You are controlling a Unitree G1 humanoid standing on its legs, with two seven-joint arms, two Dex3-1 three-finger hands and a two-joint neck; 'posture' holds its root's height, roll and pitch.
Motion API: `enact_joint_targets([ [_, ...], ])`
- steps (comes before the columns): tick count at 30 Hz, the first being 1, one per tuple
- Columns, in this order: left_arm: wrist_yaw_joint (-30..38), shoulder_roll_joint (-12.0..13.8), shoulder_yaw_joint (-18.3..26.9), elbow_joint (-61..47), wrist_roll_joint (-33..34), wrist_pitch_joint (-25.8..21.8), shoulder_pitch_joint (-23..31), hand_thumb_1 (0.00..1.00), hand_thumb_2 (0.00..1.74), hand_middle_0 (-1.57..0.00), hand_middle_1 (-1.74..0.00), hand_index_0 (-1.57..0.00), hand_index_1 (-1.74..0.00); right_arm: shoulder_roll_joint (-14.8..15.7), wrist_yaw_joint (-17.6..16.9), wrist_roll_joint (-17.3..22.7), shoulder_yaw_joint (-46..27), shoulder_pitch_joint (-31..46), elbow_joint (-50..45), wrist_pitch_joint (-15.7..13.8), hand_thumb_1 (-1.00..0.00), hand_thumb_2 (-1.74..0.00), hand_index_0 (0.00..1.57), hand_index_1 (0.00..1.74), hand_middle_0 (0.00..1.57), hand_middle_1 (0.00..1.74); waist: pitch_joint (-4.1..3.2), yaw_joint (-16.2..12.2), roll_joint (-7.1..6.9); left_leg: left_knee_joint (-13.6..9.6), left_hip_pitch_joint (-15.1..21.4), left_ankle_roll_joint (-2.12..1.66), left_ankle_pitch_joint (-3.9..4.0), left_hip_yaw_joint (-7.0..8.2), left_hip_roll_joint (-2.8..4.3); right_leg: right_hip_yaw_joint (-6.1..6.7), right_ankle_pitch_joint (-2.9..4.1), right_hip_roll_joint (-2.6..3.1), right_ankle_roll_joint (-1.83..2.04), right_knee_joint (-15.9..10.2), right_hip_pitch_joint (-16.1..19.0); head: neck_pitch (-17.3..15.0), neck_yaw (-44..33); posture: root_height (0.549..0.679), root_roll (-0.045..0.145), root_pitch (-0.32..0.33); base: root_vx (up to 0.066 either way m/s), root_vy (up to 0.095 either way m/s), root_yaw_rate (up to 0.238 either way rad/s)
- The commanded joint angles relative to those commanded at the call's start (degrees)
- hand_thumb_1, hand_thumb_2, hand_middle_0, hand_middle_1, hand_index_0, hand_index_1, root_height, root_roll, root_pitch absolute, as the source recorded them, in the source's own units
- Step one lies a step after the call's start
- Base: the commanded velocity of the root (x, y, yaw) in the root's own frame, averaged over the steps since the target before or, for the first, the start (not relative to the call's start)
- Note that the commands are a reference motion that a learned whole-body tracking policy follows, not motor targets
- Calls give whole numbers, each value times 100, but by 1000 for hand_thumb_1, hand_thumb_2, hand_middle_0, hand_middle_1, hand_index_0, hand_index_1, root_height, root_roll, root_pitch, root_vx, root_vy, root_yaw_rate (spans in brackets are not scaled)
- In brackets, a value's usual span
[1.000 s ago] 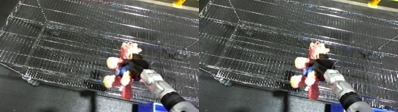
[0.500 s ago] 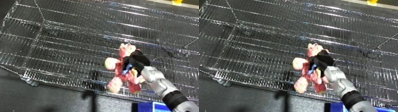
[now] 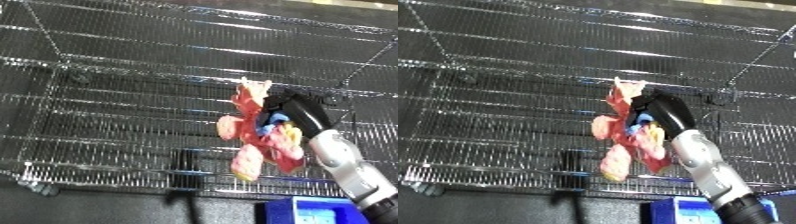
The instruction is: Pick up the object and place it into the box
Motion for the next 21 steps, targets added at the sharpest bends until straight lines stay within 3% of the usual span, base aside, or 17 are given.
enact_joint_targets([
  [9, -91, -85, 49, -41, 37, 136, 117, 1000, 1740, -1570, -1740, -1570, -1740, -249, -258, 88, -1743, 1582, -1228, -58, -1000, -1740, 1570, 1740, 1570, 1740, -112, -415, 32, 31, 122, 8, -22, 101, 55, 64, 76, 32, -17, -90, 129, 204, 1182, 633, 35, -191, -28, -20, -81],
  [17, -152, -95, -59, -73, 20, 235, 118, 1000, 1740, -1570, -1740, -1570, -1740, -75, -539, 158, -3043, 2772, -1671, -113, -1000, -1740, 1570, 1740, 1570, 1740, -199, -771, 62, 164, 184, 16, -98, 174, 92, 134, 111, 73, -26, -118, 217, 303, 2326, 634, 38, -211, -24, -11, -53],
  [21, -149, -129, -96, -25, 46, 262, 96, 1000, 1740, -1570, -1740, -1570, -1740, 178, -770, 324, -3656, 3277, -1729, -195, -1000, -1740, 1570, 1740, 1570, 1740, -253, -991, 72, 246, 220, 24, -155, 225, 110, 183, 130, 91, -33, -126, 240, 307, 2733, 634, 42, -220, -12, -13, -89],
])
